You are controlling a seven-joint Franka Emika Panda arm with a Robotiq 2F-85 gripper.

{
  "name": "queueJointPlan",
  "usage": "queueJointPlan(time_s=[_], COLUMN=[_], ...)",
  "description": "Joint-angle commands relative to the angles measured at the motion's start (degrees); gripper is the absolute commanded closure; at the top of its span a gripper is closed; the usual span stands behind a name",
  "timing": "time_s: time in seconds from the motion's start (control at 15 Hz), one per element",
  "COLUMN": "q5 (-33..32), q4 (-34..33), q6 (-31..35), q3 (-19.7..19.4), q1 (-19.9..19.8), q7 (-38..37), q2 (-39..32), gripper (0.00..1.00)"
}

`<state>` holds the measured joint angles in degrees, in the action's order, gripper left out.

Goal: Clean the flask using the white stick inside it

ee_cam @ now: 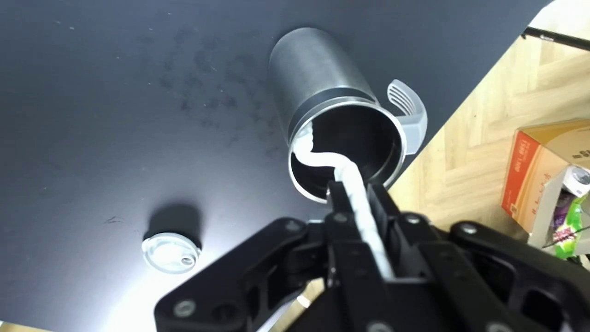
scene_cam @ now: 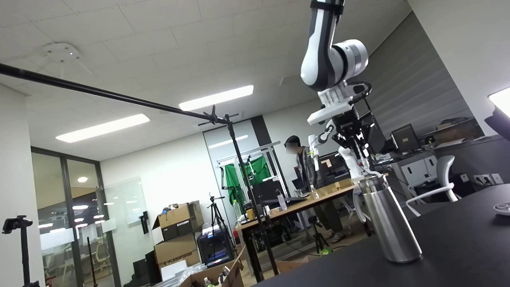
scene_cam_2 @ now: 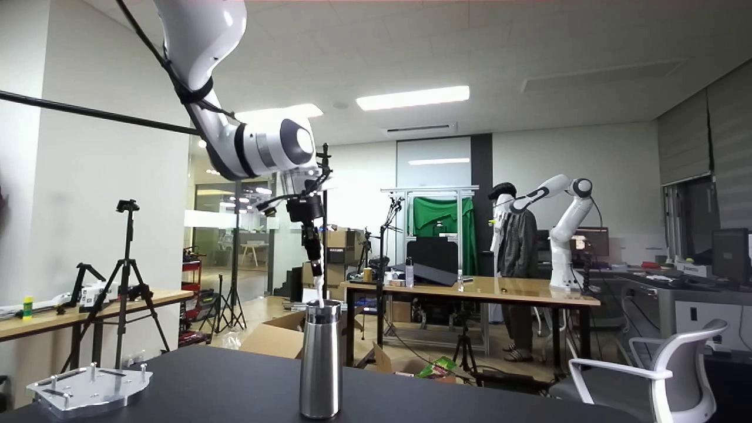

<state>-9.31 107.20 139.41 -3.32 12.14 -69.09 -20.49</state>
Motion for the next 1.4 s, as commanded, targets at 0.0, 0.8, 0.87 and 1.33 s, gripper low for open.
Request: queueJointPlan(time_s=[0.0, 0.8, 0.87, 1.33], q5=[1.2, 0.6, 0.7, 3.0], q4=[-6.4, -20.8, -20.8, -21.8], q6=[-15.0, -22.4, -21.7, -21.8], q3=[1.3, 1.7, 1.5, 1.6], q1=[-0.8, -2.6, -2.6, -2.7], q7=[3.6, 9.1, 9.4, 12.0], q2=[2.3, -5.3, -6.6, -12.9], gripper=[0.96, 0.96, 0.96, 0.96])
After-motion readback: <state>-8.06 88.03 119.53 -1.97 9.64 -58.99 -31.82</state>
